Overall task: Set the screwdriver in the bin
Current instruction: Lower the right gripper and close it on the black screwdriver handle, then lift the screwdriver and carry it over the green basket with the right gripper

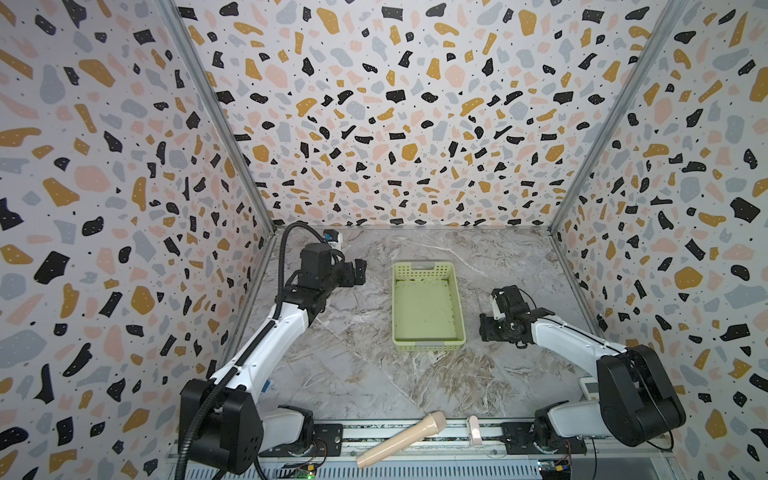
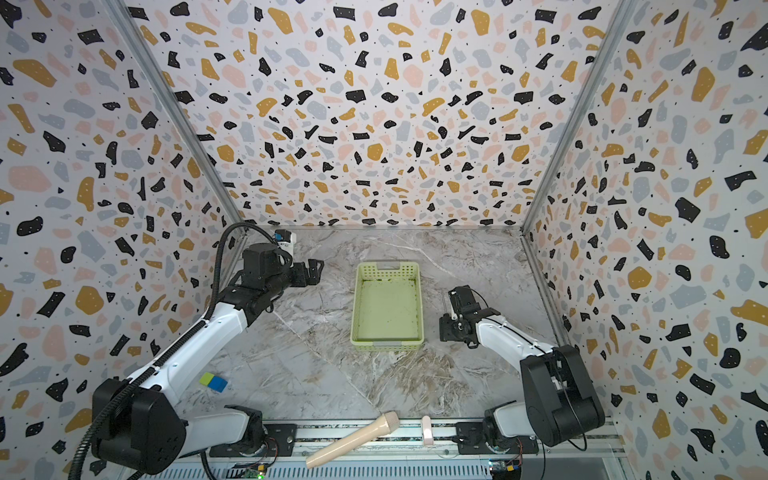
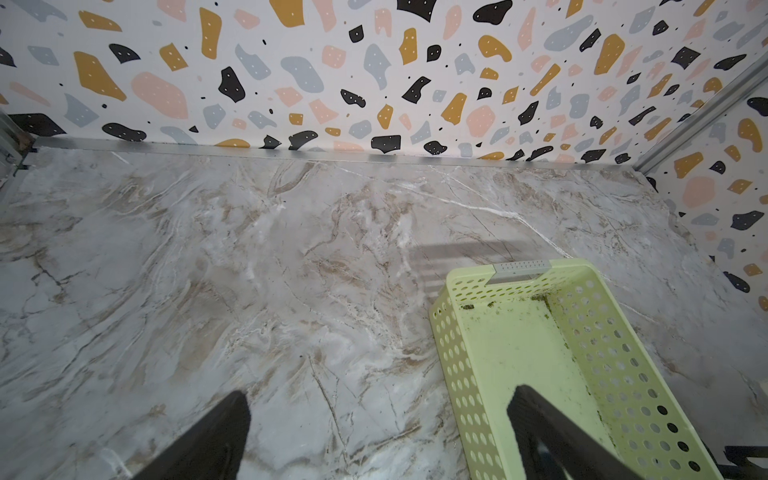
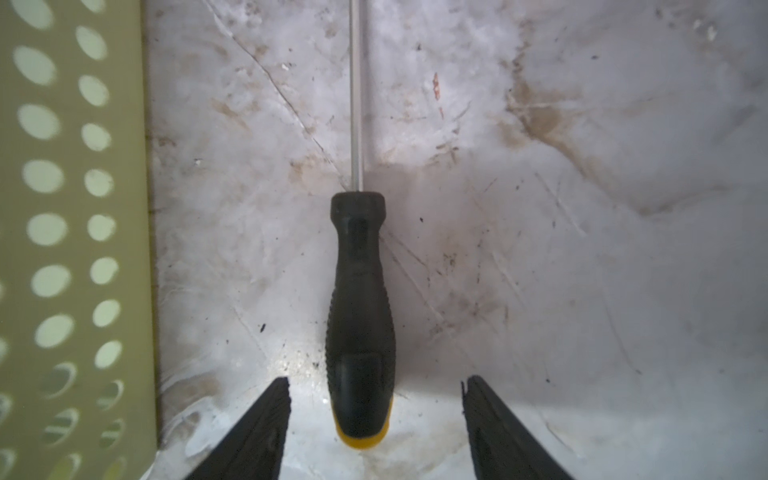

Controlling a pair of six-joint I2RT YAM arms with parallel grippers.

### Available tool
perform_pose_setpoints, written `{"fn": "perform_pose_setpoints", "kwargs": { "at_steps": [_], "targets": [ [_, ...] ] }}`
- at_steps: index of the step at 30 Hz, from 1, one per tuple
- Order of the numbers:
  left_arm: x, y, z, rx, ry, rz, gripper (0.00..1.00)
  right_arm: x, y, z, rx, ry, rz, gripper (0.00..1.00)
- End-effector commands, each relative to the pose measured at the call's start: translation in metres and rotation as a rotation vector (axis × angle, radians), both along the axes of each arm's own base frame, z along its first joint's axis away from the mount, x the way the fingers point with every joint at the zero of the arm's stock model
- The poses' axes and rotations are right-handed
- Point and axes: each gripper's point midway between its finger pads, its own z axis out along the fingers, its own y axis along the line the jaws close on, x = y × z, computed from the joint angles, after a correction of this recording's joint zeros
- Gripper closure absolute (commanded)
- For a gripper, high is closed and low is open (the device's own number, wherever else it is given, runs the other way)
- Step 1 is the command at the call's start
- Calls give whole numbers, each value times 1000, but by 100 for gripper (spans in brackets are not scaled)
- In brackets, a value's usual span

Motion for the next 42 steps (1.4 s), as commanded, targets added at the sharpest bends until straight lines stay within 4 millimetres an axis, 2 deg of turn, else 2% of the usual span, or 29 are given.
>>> {"fn": "perform_pose_setpoints", "kwargs": {
  "at_steps": [1, 21, 31, 37, 42],
  "targets": [
    [0, 0, 6, 16, -24, -4, 0, 11, 4, 8, -11, -23, 6, 40],
    [0, 6, 5, 41, -26, 20, 0, 25, 7, -6, -43, -10, 27, 63],
    [1, 8, 4, 49, -25, 28, 0, 28, 7, -1, -43, -28, 31, 76],
    [1, 9, 4, 53, -25, 32, 0, 31, 6, 23, -42, -69, 29, 79],
    [1, 8, 3, 54, -22, 32, 0, 33, 7, 68, -45, -140, 37, 81]
  ]
}}
